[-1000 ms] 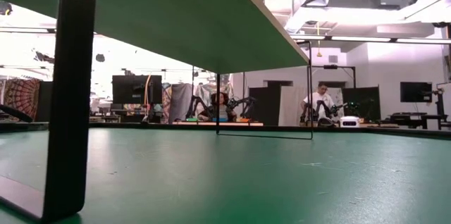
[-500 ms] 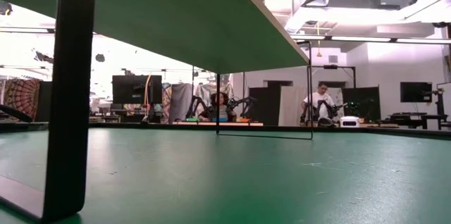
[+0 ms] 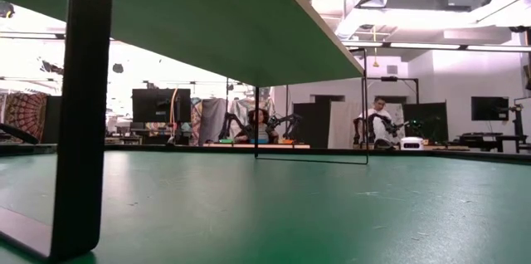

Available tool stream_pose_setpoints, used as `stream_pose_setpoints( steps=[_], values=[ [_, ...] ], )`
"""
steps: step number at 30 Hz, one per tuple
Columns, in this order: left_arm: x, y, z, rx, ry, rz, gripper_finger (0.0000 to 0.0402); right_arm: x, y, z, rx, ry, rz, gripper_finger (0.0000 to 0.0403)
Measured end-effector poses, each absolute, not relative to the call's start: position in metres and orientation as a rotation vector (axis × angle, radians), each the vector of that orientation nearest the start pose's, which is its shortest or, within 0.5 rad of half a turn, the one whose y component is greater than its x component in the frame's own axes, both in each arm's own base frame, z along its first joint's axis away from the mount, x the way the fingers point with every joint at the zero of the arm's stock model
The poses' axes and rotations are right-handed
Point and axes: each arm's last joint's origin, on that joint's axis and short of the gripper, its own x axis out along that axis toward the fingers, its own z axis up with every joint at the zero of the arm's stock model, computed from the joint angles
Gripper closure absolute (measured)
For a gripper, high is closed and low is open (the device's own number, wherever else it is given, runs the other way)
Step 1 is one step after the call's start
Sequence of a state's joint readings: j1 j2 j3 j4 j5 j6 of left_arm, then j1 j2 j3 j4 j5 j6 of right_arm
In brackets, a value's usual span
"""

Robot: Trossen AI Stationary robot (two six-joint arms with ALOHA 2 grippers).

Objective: Stack canned seafood by type on shelf
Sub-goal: Stack the green white tuna can on top of other the green tuna can on the shelf

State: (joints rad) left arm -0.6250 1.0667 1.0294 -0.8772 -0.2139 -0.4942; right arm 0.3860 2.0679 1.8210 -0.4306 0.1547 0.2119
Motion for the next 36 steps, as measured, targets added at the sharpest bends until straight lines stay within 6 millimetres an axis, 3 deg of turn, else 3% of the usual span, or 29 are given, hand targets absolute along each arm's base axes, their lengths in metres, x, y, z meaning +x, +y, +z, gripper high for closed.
stream_pose_setpoints(
  steps=[7, 14, 20, 25, 36],
  values=[
    [0.173, -0.117, 0.314, -0.063, 0.797, -0.226, 0.0162, 0.444, 0.175, 0.265, 0.029, 0.690, 0.174, 0.0268],
    [0.178, -0.124, 0.307, -0.068, 0.866, -0.313, 0.0165, 0.445, 0.174, 0.261, 0.046, 0.712, 0.206, 0.0268],
    [0.168, -0.116, 0.323, -0.086, 0.810, -0.280, 0.0184, 0.444, 0.178, 0.261, 0.049, 0.710, 0.219, 0.0269],
    [0.171, -0.117, 0.311, -0.050, 0.865, -0.242, 0.0189, 0.443, 0.181, 0.261, 0.055, 0.712, 0.222, 0.0269],
    [0.197, -0.136, 0.286, 0.055, 0.897, -0.256, 0.0190, 0.445, 0.174, 0.261, 0.065, 0.711, 0.195, 0.0269]
  ],
)
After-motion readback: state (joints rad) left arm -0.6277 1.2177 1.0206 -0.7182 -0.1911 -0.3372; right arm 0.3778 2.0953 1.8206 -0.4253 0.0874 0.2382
